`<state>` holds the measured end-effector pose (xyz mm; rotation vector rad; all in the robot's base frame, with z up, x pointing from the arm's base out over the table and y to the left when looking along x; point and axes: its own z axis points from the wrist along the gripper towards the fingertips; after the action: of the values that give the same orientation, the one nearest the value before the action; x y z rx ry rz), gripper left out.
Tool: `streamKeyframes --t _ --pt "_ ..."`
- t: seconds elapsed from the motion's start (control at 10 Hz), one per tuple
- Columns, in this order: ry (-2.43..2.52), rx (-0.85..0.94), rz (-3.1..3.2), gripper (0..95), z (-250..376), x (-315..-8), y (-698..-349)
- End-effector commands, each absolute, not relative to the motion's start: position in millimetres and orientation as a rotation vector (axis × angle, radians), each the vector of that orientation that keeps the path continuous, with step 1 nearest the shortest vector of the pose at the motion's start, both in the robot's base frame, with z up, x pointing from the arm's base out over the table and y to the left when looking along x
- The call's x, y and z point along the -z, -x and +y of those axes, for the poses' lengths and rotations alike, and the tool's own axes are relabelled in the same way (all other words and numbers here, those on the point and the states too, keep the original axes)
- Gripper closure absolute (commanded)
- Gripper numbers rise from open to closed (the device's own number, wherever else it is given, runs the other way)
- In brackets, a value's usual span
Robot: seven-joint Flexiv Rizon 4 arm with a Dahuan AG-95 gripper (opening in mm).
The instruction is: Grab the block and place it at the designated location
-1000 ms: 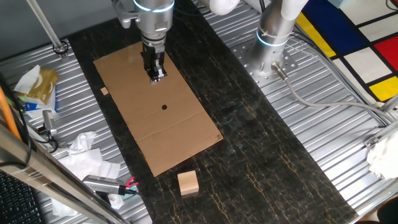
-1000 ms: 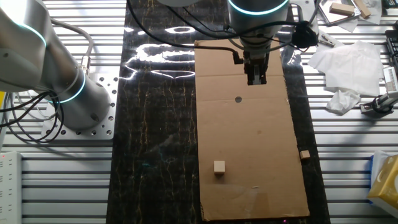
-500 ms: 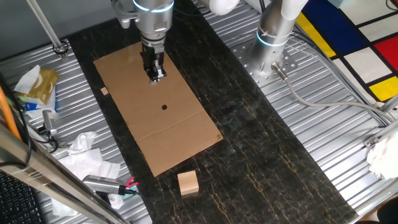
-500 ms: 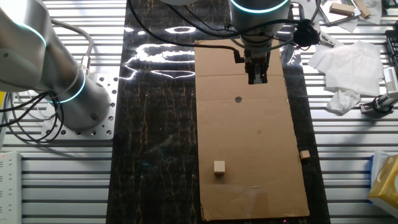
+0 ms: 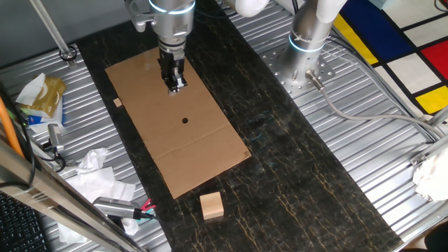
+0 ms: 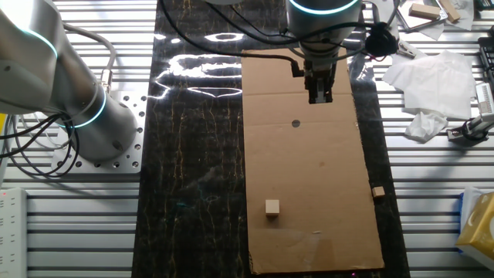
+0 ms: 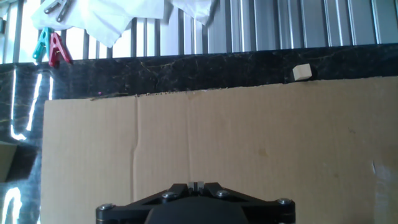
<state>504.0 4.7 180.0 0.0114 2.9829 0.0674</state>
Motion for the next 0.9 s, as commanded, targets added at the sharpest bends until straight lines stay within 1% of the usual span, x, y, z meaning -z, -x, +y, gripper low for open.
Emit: streamKeyframes --t 0.1,0.9 --pt "-0.007 -0.069 2.983 95.0 5 -180 -505" --pt "0.000 -0.071 2.995 95.0 11 -188 -515"
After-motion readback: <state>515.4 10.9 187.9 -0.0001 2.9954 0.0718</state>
